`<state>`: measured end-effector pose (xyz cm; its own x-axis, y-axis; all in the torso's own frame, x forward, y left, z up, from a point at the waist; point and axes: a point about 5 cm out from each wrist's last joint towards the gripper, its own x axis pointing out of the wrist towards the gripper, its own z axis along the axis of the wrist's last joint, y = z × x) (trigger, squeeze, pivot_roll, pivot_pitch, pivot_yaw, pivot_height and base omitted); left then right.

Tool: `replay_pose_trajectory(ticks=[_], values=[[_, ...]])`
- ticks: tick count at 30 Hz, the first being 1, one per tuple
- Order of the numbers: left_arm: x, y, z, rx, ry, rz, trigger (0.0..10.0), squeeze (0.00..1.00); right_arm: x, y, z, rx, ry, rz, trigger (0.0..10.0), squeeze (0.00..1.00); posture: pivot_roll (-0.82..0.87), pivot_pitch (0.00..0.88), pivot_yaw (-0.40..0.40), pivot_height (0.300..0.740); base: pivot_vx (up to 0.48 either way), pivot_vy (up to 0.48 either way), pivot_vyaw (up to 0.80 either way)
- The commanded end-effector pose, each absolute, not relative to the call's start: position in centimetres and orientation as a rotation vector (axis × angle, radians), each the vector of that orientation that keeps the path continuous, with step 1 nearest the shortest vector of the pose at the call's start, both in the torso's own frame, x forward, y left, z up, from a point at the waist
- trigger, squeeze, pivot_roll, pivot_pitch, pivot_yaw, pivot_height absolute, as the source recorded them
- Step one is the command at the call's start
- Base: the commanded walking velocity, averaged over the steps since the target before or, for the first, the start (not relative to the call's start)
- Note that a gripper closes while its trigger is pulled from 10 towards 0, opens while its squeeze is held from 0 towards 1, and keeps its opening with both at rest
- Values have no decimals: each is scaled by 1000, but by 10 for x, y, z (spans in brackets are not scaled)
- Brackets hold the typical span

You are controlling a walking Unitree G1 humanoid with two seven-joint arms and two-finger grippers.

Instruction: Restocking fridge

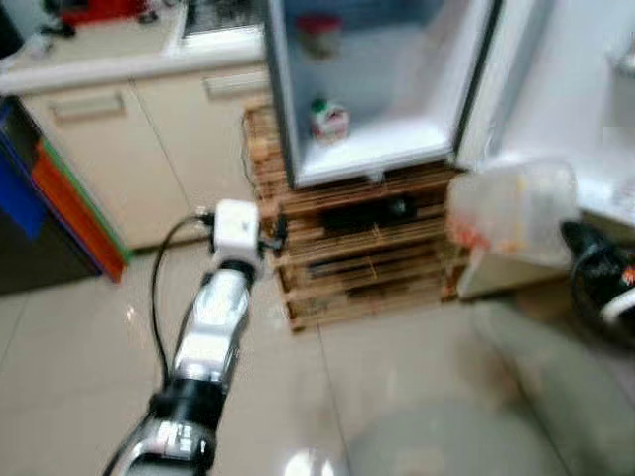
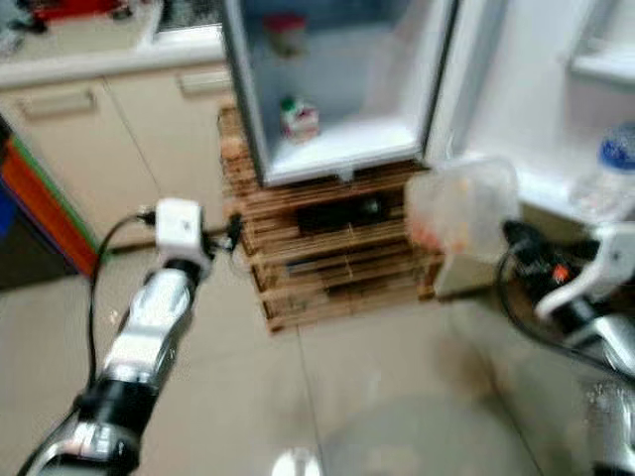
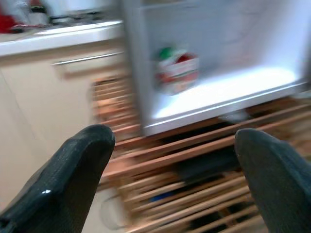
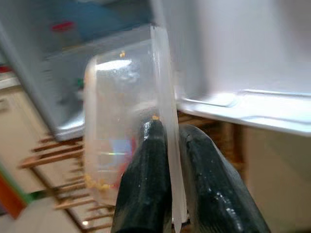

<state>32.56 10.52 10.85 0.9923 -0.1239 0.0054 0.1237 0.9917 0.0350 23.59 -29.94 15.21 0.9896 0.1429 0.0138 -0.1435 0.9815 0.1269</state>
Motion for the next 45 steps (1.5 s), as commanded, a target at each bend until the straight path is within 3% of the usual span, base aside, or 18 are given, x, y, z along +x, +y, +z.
replay_pose_trajectory(ticks=[1,14,19,20,21,22,23,28,29,38,45], values=[[327,116,113,57,-21,-91,10000,0,247,-275,159,96,-29,208,0,0,-22,23,61,732,401,0,0],[326,115,109,81,-14,-65,10000,0,272,-235,138,55,-18,167,0,0,2,9,34,732,42,0,344],[326,115,108,87,-4,-72,10000,0,279,-231,131,16,-12,89,0,0,14,7,28,732,0,0,466],[326,115,107,96,-4,-72,10000,0,281,-231,131,15,-15,65,2745,0,15,7,28,732,0,0,0],[325,115,107,96,-3,-72,10000,0,282,-230,131,13,-18,56,3725,0,18,8,26,732,0,0,0],[325,116,107,101,-2,-72,10000,0,283,-226,130,10,-23,61,1490,0,19,8,26,732,0,0,0],[324,117,106,104,-2,-69,10000,0,283,-222,130,7,-29,64,0,0,22,9,24,732,0,0,0],[323,118,105,106,0,-62,10000,0,283,-205,125,-8,-17,113,0,0,26,11,21,732,0,0,0],[323,118,106,107,0,-61,10000,0,283,-200,123,-34,-16,132,10000,0,28,14,22,732,0,0,0],[323,119,107,112,-4,-65,10000,0,283,-191,129,-61,-75,117,10000,0,27,17,22,732,0,0,0],[321,124,118,90,-78,-47,10000,0,279,-183,154,-95,-273,43,10000,0,30,19,22,732,0,0,0]])
